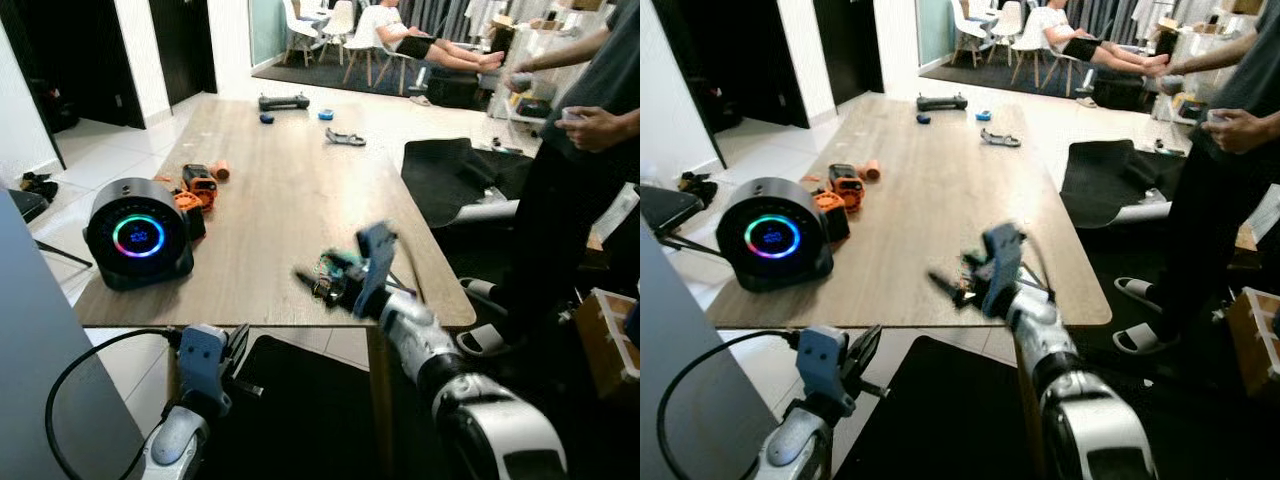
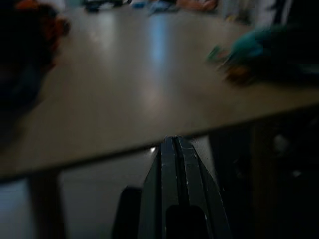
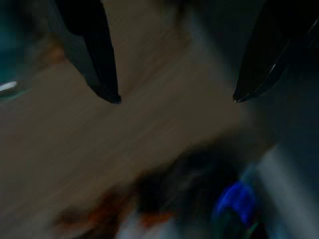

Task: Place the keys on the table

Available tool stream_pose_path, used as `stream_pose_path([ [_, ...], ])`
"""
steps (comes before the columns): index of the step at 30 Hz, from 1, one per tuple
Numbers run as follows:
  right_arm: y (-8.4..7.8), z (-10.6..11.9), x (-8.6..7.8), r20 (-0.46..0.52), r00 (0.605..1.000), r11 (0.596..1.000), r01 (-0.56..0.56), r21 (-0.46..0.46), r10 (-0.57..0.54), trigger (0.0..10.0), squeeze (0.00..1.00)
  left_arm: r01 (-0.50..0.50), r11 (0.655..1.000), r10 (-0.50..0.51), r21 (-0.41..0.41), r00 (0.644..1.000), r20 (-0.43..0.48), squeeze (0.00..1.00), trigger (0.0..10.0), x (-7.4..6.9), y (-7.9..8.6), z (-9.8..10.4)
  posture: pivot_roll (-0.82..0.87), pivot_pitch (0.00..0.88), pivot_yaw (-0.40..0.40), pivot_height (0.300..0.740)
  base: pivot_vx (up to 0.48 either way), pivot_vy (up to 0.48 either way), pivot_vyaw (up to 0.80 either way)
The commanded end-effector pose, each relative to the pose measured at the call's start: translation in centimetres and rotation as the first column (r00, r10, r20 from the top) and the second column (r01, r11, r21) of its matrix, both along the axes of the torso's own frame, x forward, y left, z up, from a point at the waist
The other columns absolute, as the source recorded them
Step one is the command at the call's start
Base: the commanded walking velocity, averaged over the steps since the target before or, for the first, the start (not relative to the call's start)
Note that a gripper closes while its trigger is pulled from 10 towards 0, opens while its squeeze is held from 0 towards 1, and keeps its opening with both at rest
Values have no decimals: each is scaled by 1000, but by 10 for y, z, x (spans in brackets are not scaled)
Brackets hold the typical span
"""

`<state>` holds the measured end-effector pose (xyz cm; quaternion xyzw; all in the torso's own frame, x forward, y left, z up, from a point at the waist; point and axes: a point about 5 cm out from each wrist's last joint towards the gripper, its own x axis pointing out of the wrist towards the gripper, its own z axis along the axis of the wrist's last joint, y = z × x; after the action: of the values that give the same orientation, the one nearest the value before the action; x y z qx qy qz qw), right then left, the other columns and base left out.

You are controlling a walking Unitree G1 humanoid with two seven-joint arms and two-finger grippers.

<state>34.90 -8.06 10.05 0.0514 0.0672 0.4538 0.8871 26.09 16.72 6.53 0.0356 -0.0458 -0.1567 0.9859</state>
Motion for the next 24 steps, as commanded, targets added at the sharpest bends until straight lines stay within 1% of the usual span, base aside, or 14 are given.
stream_pose_path([
  [1, -3, -31, -20, -66, 995, 990, -82, -119, 75, 10000, 0, -26, 999, 28, 38, 999, -34, 0, 10000, -7, 11, -10, 126, 38, -54, 740, 0, 0, 0],
  [3, -3, -31, -20, -66, 995, 990, -82, -119, 75, 10000, 0, -26, 999, 28, 38, 999, -34, 0, 10000, -7, 11, -10, 126, 38, -54, 740, 0, 0, 0],
  [5, -14, -68, -44, -156, 985, 959, -113, -261, 74, 10000, 0, -64, 996, 68, 58, 995, -72, 0, 10000, -13, 20, -19, 120, 38, -50, 740, 0, 0, 0],
  [7, -27, -97, -67, -244, 969, 936, -109, -336, 25, 10000, 0, -92, 993, 99, 70, 989, -109, 0, 10000, -19, 26, -28, 119, 37, -48, 740, 0, 0, 0],
  [12, -43, -120, -88, -337, 939, 930, -63, -362, -67, 10000, 0, -103, 991, 114, 81, 982, -150, 0, 10000, -24, 30, -39, 117, 36, -46, 740, 0, 0, 0],
  [14, -49, -125, -92, -333, 935, 919, -24, -393, -118, 10000, 0, -100, 991, 114, 85, 978, -175, 0, 10000, -26, 30, -44, 117, 36, -46, 740, 0, 0, 0],
  [15, -56, -128, -92, -301, 928, 891, 64, -450, -218, 10000, 0, -96, 990, 117, 106, 968, -221, 0, 10000, -28, 29, -51, 117, 36, -46, 740, 0, 0, 0],
  [16, -56, -128, -92, -301, 928, 891, 64, -450, -218, 10000, 0, -96, 990, 117, 106, 968, -221, 0, 10000, -28, 29, -51, 117, 36, -46, 740, 0, 0, 0],
  [17, -69, -132, -92, -240, 895, 831, 211, -515, -376, 10000, 0, -85, 985, 126, 150, 949, -289, 0, 10000, -31, 29, -63, 117, 36, -46, 740, 0, 0, 0],
  [19, -74, -133, -92, -222, 877, 809, 261, -527, -427, 10000, 0, -80, 982, 130, 168, 942, -309, 0, 10000, -33, 28, -67, 117, 36, -46, 740, 0, 0, 0],
  [21, -91, -134, -92, -183, 773, 723, 442, -531, -607, 10000, 0, -77, 976, 148, 205, 921, -359, 0, 10000, -36, 27, -78, 119, 32, -57, 740, 0, 0, 0],
  [22, -103, -135, -95, -163, 690, 653, 542, -529, -705, 10000, 0, -74, 971, 156, 227, 915, -371, 0, 10000, -38, 26, -82, 115, 31, -56, 740, 0, 0, 0],
  [23, -103, -135, -95, -163, 690, 653, 542, -529, -705, 10000, 0, -74, 971, 156, 227, 915, -371, 0, 10000, -38, 26, -82, 115, 31, -56, 740, 0, 0, 0],
  [24, -112, -136, -97, -150, 628, 599, 601, -529, -763, 10000, 0, -71, 968, 161, 242, 912, -377, 0, 10000, -39, 26, -85, 115, 31, -56, 740, 0, 0, 0],
])
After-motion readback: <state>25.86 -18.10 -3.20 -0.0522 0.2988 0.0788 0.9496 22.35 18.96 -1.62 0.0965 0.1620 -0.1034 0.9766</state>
